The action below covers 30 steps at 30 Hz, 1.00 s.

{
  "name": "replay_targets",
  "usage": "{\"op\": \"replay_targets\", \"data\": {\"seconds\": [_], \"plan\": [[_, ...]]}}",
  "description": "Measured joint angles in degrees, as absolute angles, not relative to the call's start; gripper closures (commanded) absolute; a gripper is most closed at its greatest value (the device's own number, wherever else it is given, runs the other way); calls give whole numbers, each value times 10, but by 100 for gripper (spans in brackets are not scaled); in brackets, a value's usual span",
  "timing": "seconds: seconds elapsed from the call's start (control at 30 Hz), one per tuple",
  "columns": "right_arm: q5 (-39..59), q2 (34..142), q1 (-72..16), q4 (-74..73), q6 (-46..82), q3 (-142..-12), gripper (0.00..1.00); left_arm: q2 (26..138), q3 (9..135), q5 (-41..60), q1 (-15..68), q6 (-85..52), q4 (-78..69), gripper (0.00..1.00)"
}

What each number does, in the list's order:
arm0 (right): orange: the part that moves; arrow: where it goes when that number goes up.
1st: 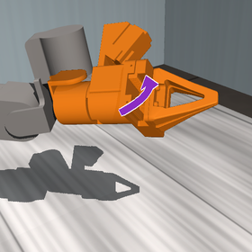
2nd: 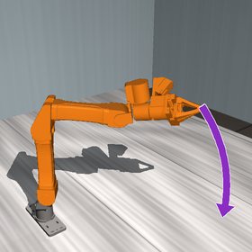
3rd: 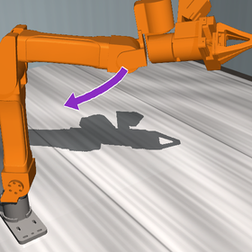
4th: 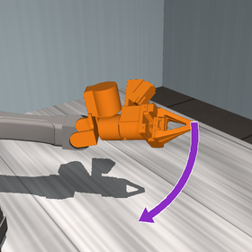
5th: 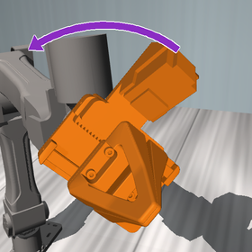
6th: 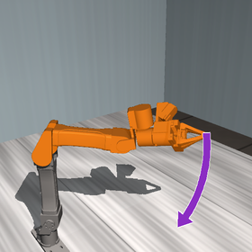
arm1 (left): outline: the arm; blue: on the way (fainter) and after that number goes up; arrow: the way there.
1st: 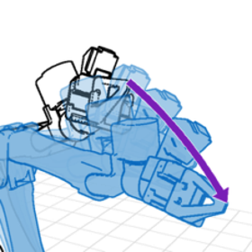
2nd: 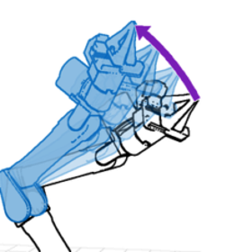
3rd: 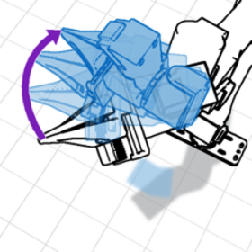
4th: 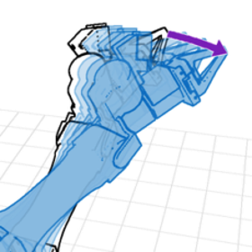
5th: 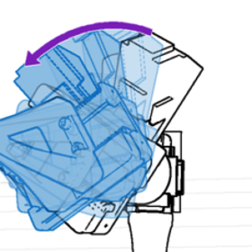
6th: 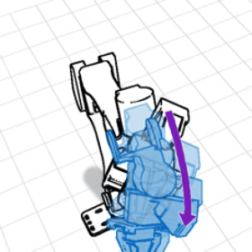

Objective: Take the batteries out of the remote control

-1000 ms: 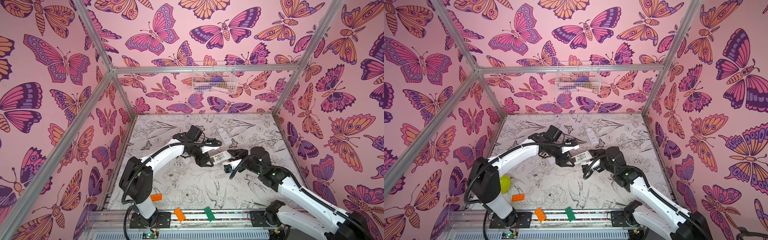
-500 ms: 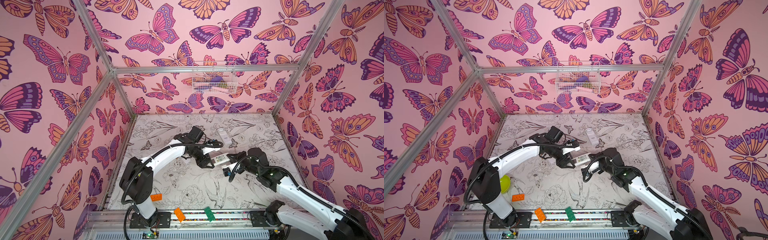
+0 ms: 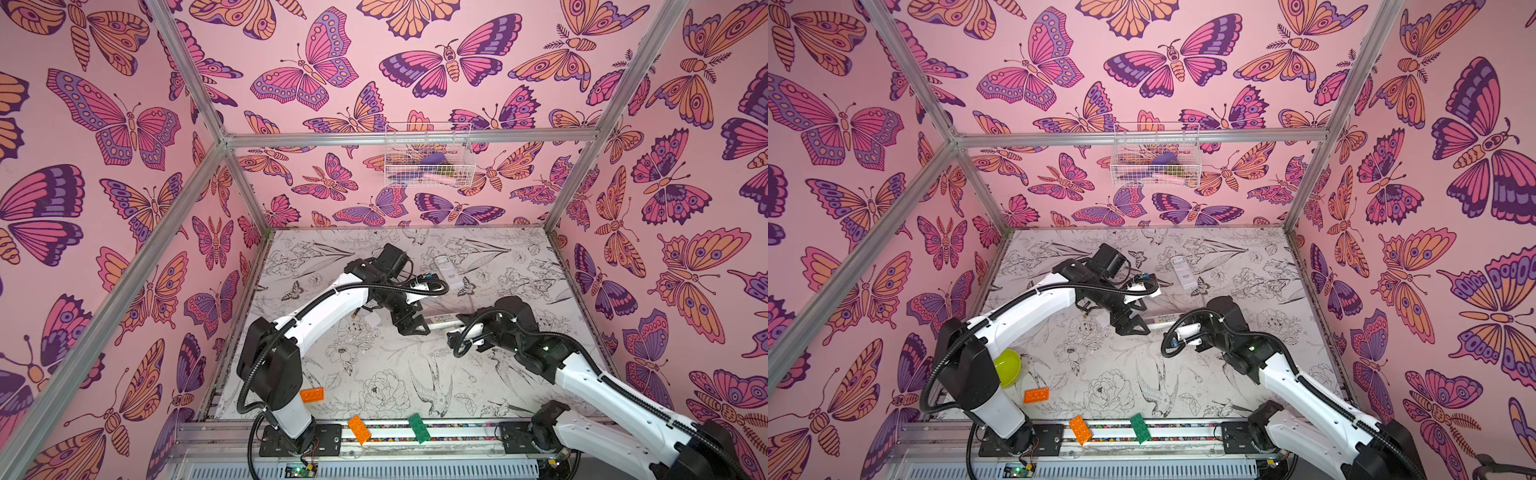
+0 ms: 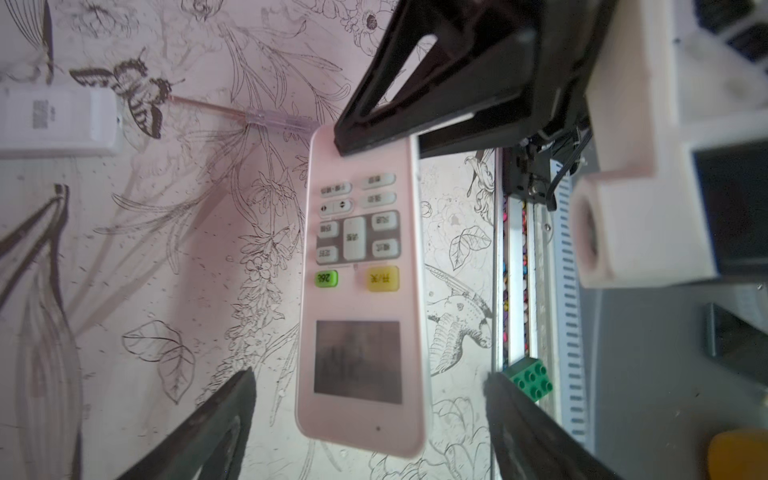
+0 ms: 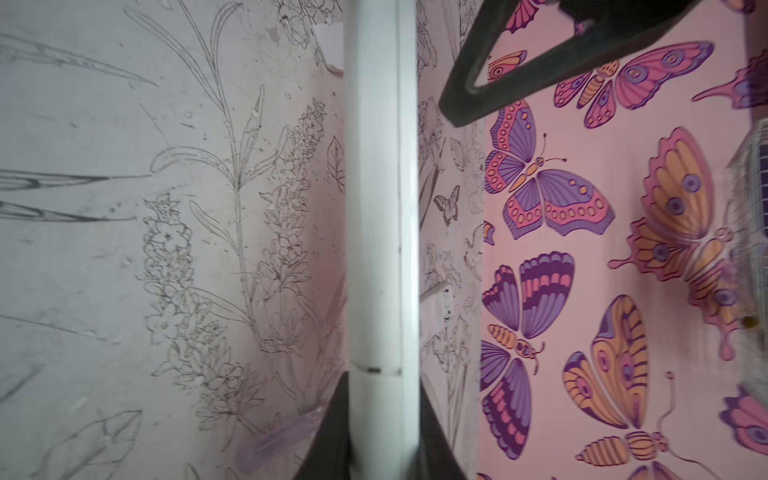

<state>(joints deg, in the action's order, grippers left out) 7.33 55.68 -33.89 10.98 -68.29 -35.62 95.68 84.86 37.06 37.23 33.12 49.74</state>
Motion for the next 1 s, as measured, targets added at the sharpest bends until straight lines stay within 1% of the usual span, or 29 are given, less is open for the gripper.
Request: {"op": "replay_targets", "data": {"seconds": [0.03,0.07,0.2,0.37,0.4,0.43,0.5,0.6,0.77,0.83,0.9,1.0], "plan": [[78,562,-338,113,-667,-359,98,955,858,368,371,342,506,1],[87,570,-337,118,-646,-363,99,952,867,365,370,355,517,0],[142,618,-322,144,-558,-391,98,942,892,360,356,396,555,0],[244,678,-295,130,-422,-409,97,936,893,356,337,430,581,1],[260,685,-292,125,-399,-409,96,936,893,356,333,433,585,1],[279,693,-289,117,-370,-409,92,936,893,356,328,435,587,1],[311,703,-286,93,-323,-408,90,936,893,357,317,440,588,1],[347,712,-285,61,-279,-408,91,936,893,358,304,440,584,2],[399,733,-285,49,-250,-408,91,942,879,364,299,436,562,6],[414,741,-285,50,-246,-409,92,948,872,368,300,433,554,9],[427,747,-285,52,-242,-413,90,956,868,374,300,430,548,15],[439,747,-285,43,-233,-414,89,963,859,388,300,426,537,32]]}}
